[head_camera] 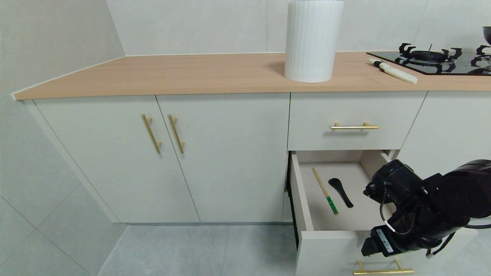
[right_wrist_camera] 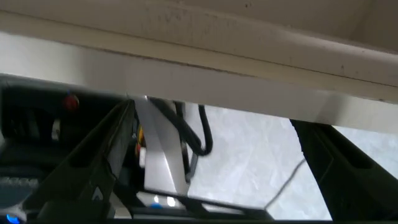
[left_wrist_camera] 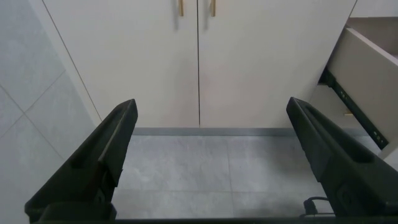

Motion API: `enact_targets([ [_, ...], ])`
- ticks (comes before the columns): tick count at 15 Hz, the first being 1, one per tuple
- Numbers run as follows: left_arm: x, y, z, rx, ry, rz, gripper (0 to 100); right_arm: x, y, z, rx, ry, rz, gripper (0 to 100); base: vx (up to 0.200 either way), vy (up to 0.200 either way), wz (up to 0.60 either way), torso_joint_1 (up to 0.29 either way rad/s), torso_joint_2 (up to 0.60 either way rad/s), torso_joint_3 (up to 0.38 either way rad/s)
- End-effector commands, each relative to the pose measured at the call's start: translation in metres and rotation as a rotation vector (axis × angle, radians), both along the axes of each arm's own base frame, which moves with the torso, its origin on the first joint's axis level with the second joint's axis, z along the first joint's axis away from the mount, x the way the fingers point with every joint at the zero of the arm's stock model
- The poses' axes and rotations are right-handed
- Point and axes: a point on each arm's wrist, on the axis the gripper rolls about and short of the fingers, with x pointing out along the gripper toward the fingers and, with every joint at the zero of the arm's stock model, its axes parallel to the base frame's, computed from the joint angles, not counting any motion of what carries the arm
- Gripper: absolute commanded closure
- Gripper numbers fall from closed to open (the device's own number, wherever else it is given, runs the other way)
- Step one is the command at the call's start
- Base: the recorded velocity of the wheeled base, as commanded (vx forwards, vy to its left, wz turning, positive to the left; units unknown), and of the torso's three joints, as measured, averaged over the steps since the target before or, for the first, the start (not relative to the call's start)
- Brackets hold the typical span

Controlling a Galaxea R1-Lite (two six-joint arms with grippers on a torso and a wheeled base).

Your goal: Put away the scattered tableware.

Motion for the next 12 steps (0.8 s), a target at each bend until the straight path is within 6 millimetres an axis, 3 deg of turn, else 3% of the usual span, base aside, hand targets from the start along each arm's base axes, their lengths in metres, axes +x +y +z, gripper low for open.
enact_targets([
  [1, 0.000, 0.000, 0.000, 0.000, 0.000, 0.001, 0, 0.003, 0.001, -0.002, 0.003, -0.012, -0.007, 0, 0.000, 0.000, 0.00, 0.000, 0.00, 0.000],
  [12, 0.000, 0.000, 0.000, 0.000, 0.000, 0.001, 0, 0.019, 0.007, -0.011, 0.061, -0.243, -0.056, 0, 0.000, 0.000, 0.00, 0.000, 0.00, 0.000],
])
